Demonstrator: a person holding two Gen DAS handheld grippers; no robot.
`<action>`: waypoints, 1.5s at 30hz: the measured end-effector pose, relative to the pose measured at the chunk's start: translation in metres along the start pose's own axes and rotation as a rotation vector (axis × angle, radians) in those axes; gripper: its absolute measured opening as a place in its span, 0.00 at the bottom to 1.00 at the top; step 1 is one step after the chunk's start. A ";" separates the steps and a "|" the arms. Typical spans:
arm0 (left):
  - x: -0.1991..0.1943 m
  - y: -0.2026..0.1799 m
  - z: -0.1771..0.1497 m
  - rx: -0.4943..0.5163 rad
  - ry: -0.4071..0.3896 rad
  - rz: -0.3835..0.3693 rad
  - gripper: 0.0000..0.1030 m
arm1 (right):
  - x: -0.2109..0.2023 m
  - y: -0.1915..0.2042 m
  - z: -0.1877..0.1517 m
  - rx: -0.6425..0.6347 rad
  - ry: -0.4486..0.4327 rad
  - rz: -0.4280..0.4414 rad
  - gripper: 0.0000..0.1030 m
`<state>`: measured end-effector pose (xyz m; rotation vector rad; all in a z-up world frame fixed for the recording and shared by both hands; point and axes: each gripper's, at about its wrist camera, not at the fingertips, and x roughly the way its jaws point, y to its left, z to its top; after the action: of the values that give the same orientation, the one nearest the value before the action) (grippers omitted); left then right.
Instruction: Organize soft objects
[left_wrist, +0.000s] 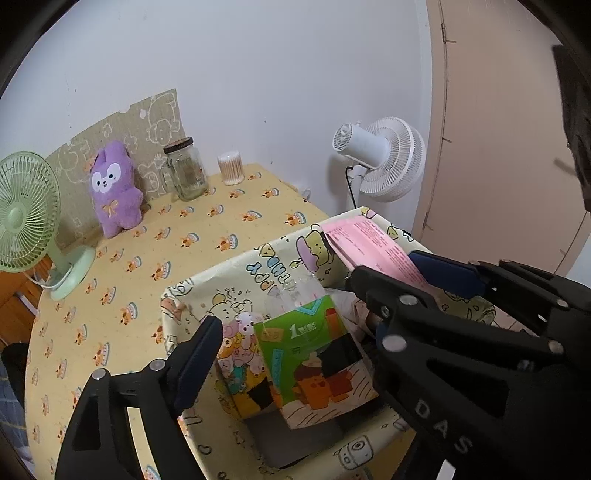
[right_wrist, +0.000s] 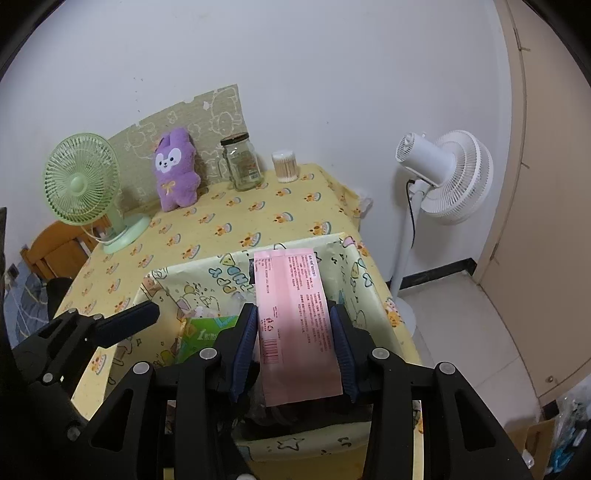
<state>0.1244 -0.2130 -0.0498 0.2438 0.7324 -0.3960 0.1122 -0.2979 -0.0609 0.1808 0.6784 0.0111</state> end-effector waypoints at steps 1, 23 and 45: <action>-0.001 0.001 0.000 0.002 -0.001 0.008 0.84 | 0.001 0.001 0.001 0.006 -0.002 0.010 0.43; -0.018 0.036 -0.013 -0.051 0.000 0.037 0.87 | -0.006 0.041 -0.003 -0.014 -0.015 -0.006 0.87; -0.094 0.107 -0.044 -0.190 -0.108 0.141 0.99 | -0.059 0.118 -0.004 -0.063 -0.091 -0.026 0.91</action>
<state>0.0808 -0.0761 -0.0087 0.0935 0.6379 -0.2021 0.0693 -0.1857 -0.0069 0.1107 0.5886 -0.0009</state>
